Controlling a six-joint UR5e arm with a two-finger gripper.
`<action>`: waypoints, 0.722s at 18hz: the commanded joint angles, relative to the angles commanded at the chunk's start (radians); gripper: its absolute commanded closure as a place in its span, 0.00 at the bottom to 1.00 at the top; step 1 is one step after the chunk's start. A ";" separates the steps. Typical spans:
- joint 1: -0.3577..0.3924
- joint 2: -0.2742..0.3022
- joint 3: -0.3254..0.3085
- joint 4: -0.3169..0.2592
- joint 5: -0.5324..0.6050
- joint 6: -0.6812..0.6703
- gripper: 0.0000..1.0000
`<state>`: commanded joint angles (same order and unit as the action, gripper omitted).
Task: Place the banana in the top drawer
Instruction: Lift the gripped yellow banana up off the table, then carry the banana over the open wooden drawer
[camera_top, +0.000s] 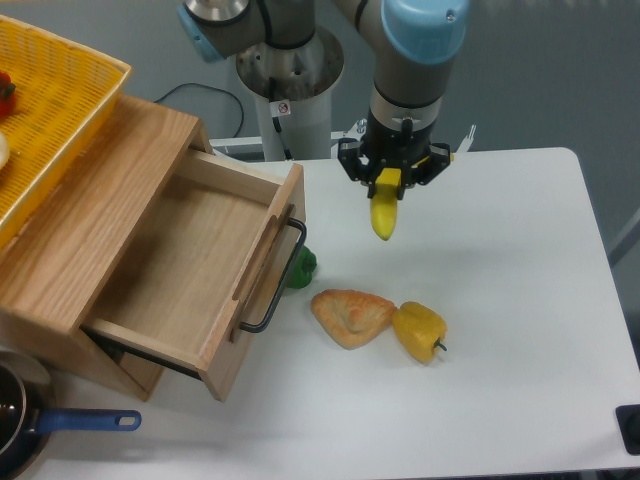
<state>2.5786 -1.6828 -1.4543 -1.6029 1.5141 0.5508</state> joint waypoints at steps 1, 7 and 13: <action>0.000 0.006 0.006 -0.015 -0.005 -0.006 0.91; -0.008 0.018 0.043 -0.137 -0.029 -0.063 0.91; -0.026 0.029 0.048 -0.175 -0.095 -0.130 0.91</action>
<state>2.5526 -1.6536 -1.4067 -1.7778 1.4190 0.4204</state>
